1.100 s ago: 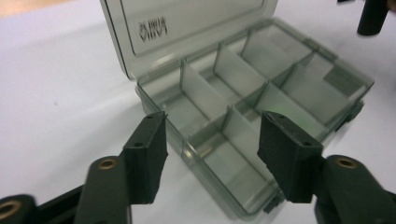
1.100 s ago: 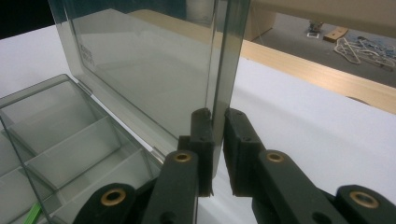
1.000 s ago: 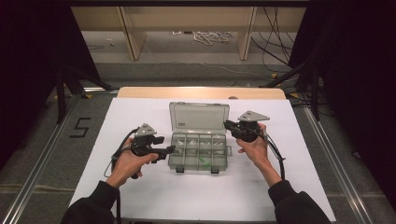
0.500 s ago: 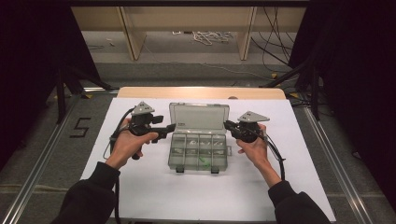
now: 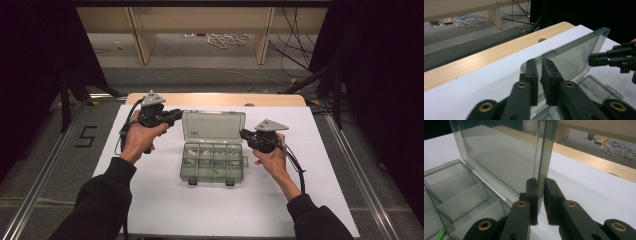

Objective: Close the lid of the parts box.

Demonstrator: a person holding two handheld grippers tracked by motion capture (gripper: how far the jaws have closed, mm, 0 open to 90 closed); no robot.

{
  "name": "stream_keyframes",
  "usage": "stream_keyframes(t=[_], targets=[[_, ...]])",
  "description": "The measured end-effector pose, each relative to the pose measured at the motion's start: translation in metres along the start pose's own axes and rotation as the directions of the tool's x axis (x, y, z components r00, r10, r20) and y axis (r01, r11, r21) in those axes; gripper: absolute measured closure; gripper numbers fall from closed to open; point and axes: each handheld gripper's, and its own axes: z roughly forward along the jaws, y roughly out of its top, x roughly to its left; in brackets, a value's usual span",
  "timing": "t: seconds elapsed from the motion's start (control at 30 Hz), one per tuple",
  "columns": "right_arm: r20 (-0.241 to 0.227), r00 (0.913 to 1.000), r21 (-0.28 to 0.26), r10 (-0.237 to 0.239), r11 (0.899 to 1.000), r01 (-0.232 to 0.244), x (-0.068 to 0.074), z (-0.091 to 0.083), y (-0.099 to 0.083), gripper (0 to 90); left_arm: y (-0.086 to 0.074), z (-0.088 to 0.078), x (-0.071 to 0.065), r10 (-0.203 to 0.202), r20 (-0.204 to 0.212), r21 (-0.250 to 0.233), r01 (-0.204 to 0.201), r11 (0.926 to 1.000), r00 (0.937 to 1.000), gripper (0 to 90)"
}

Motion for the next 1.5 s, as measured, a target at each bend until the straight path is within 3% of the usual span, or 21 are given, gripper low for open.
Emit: stream_keyframes(t=[0.17,0.3,0.73,0.77,1.2,1.3,1.5], targets=[[-0.002,1.0,-0.002,-0.001,1.0,0.001,0.0,0.0,0.0,83.0,0.009,0.009,0.004,0.003,-0.03,0.006,-0.003,1.0,0.9996,89.8],[0.004,1.0,-0.005,-0.005,1.0,0.005,0.001,0.0,0.0,83.0,0.017,0.018,0.005,-0.046,-0.023,-0.005,0.046,0.9989,0.9987,90.0],[0.008,0.9999,-0.001,-0.012,1.0,0.012,0.002,-0.002,-0.001,83.0,0.023,0.044,0.004,0.008,-0.073,0.072,-0.003,0.9974,0.9973,90.0],[0.005,0.9999,-0.023,-0.012,1.0,0.012,0.002,0.0,-0.001,83.0,0.022,0.045,0.003,0.01,-0.075,0.078,-0.005,0.9969,0.9971,90.0],[0.02,0.9994,0.012,-0.03,0.999,0.029,0.005,-0.003,0.002,81.7,0.018,0.045,-0.003,0.025,-0.041,0.112,-0.02,0.9935,0.9989,89.9],[0.034,0.999,0.016,-0.027,1.0,0.027,0.006,-0.005,0.003,77.0,0.016,0.042,-0.005,0.015,-0.028,0.109,-0.012,0.994,0.9995,89.9],[0.044,0.999,0.003,-0.001,1.0,0.001,0.012,-0.024,0.011,53.5,0.006,0.032,-0.011,0.037,0.011,0.117,-0.038,0.9925,0.9993,89.9]])
